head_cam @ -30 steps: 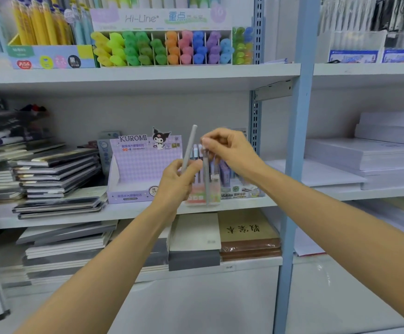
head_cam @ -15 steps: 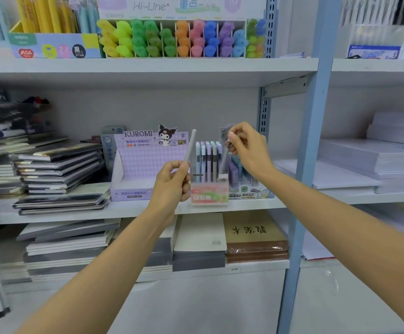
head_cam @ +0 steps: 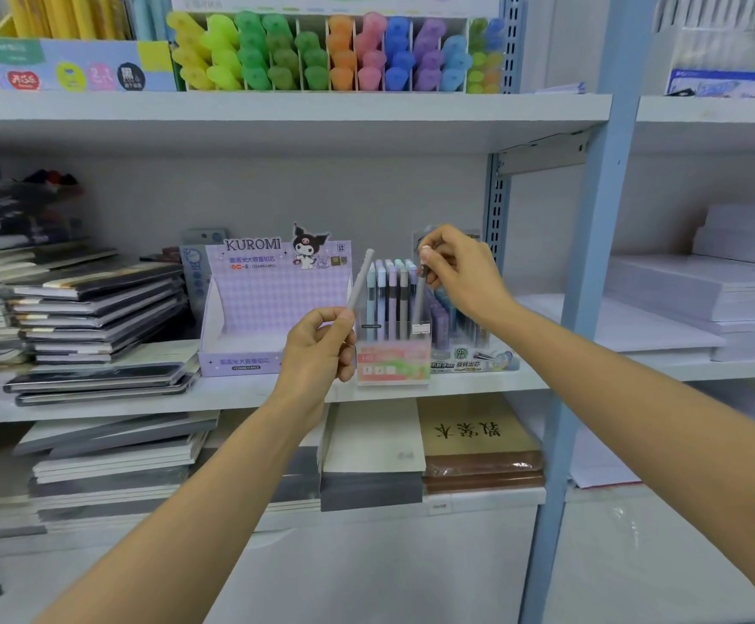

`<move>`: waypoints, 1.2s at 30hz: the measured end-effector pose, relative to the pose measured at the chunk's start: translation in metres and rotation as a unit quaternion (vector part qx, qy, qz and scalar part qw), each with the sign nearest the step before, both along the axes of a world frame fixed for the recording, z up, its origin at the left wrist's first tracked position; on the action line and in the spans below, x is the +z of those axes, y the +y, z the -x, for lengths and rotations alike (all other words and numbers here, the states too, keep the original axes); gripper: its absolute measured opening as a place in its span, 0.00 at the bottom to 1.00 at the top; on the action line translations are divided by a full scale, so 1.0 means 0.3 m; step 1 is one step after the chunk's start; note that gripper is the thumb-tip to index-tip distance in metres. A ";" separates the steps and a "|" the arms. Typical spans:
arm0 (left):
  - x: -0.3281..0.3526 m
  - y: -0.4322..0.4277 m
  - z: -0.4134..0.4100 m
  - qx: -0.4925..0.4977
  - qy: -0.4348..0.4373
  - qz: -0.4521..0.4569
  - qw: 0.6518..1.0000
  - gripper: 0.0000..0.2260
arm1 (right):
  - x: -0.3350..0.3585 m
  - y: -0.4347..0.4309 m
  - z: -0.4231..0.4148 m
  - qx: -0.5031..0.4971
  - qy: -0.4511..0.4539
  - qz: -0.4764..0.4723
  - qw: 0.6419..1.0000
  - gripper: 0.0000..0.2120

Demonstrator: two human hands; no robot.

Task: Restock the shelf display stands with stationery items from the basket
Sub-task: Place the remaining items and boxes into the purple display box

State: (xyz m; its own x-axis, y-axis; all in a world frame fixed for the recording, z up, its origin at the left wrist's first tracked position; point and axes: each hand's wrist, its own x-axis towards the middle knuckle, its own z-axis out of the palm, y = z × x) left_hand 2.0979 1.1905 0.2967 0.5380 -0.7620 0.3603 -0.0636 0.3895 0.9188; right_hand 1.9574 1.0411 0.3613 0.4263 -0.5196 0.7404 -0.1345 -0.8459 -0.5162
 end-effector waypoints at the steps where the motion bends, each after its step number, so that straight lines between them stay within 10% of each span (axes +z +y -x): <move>1: -0.001 -0.001 -0.001 0.001 0.001 -0.002 1.000 0.04 | 0.002 -0.003 -0.002 -0.009 0.000 0.003 1.000 0.04; 18: -0.005 0.007 0.001 -0.002 -0.006 -0.006 1.000 0.04 | -0.035 0.005 -0.021 -0.076 0.038 0.030 0.996 0.08; 24: 0.018 0.025 0.021 -0.001 -0.014 -0.011 1.000 0.05 | 0.008 0.088 0.032 0.193 0.003 -0.103 0.976 0.07; 36: 0.076 0.056 0.061 -0.026 0.044 0.115 0.992 0.05 | -0.043 0.172 0.112 0.276 0.094 -0.174 0.941 0.07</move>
